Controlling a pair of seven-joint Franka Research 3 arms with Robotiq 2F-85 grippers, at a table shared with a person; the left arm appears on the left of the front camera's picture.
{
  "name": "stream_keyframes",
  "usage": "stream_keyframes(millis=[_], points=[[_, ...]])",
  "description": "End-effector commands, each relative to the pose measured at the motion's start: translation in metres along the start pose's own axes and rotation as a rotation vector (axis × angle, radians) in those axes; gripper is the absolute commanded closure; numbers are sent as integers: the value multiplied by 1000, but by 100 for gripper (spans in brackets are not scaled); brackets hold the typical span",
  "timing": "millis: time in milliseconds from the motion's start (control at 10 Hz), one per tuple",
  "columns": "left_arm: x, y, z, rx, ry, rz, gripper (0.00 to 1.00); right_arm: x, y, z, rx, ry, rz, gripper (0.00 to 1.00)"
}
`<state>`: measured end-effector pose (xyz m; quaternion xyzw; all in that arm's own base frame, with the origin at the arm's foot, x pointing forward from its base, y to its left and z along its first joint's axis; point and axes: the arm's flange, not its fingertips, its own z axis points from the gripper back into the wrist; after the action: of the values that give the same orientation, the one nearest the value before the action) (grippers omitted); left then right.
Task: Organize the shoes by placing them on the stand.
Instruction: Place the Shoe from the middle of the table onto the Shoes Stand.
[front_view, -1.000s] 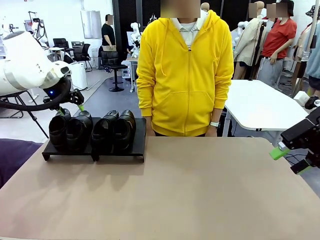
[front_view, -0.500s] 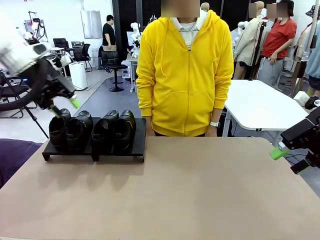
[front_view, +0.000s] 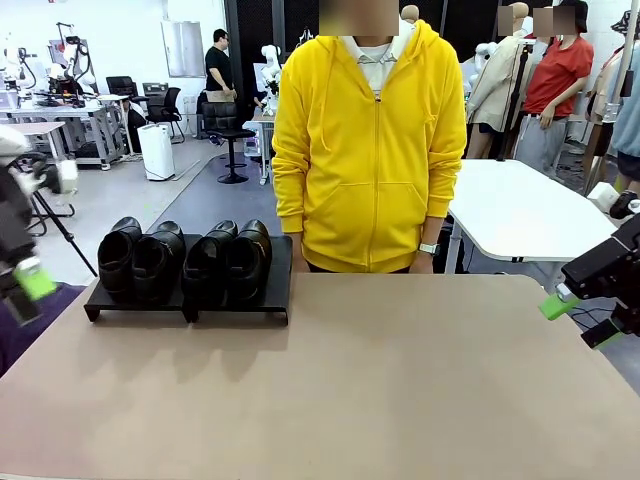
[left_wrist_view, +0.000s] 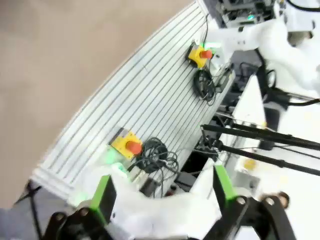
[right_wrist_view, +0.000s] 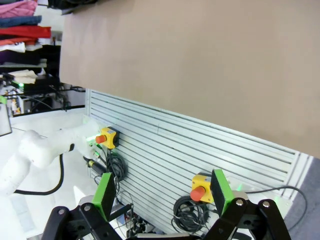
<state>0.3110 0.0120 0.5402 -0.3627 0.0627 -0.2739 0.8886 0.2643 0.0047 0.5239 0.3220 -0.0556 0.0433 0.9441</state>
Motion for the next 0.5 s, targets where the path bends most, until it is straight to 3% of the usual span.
stream_keyframes(millis=[0, 100, 400], points=[[-13, 32, -6, 7, -145, 12, 0, 1, 2, 2, 26, -5, 11, 0], [0, 0, 0, 0, 0, 0, 0, 1, 2, 2, 26, -5, 11, 0], [0, 0, 0, 0, 0, 0, 0, 1, 2, 2, 26, -5, 11, 0]])
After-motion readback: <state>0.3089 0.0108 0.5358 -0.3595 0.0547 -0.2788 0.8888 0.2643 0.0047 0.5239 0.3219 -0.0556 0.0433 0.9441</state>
